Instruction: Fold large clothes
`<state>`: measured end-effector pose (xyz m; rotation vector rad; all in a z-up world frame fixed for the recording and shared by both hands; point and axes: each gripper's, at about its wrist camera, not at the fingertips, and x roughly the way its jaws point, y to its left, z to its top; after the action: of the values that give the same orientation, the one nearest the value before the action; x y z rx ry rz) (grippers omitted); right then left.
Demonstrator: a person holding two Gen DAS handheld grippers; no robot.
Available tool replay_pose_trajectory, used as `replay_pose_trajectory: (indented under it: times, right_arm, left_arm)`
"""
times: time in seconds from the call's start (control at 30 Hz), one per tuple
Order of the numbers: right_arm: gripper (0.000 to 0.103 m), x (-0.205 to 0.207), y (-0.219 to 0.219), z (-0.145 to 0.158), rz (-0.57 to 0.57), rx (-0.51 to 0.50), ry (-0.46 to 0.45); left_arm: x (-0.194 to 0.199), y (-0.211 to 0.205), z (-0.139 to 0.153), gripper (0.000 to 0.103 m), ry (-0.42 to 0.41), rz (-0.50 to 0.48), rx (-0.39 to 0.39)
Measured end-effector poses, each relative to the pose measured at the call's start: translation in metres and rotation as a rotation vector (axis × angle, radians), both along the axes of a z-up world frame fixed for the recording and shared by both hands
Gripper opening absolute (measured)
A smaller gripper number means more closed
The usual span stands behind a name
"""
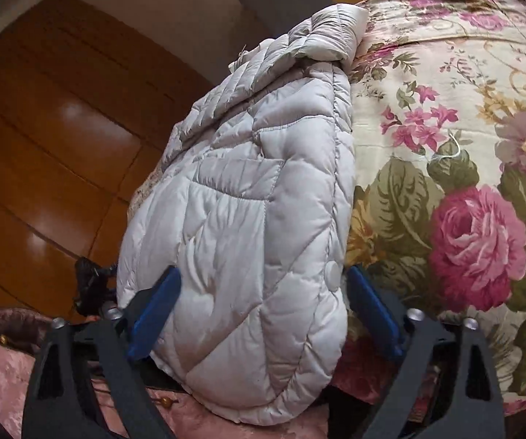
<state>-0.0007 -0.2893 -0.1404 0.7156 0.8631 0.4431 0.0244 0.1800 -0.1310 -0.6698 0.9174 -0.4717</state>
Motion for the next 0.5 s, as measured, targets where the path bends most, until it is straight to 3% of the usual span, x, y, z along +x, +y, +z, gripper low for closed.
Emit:
replay_pose_trajectory:
  times: [0.03, 0.07, 0.1, 0.17, 0.33, 0.43, 0.5]
  right_arm:
    - [0.049, 0.006, 0.003, -0.004, 0.005, 0.009, 0.029]
    - [0.035, 0.011, 0.007, -0.007, 0.007, -0.014, 0.053]
    - [0.024, 0.014, 0.010, -0.006, 0.012, -0.020, 0.050]
    - [0.016, 0.016, 0.003, 0.005, -0.006, 0.013, 0.019]
    - [0.012, -0.011, -0.041, 0.049, -0.134, 0.106, -0.157]
    - [0.012, -0.021, -0.046, 0.048, -0.134, 0.106, -0.185]
    - [0.012, -0.016, -0.047, 0.031, -0.138, 0.113, -0.122]
  left_arm:
    - [0.002, -0.006, 0.000, 0.068, 0.002, -0.031, -0.002]
    - [0.005, -0.017, 0.001, 0.043, 0.002, -0.078, 0.001]
    - [0.007, -0.024, 0.004, 0.037, -0.002, -0.098, 0.030]
    - [0.002, -0.033, 0.021, 0.017, -0.060, -0.130, 0.107]
    - [-0.025, -0.007, 0.067, 0.012, -0.140, -0.106, -0.027]
    - [-0.034, -0.027, 0.072, 0.012, -0.161, -0.167, 0.110]
    - [-0.027, -0.038, 0.056, 0.012, -0.111, -0.191, 0.158]
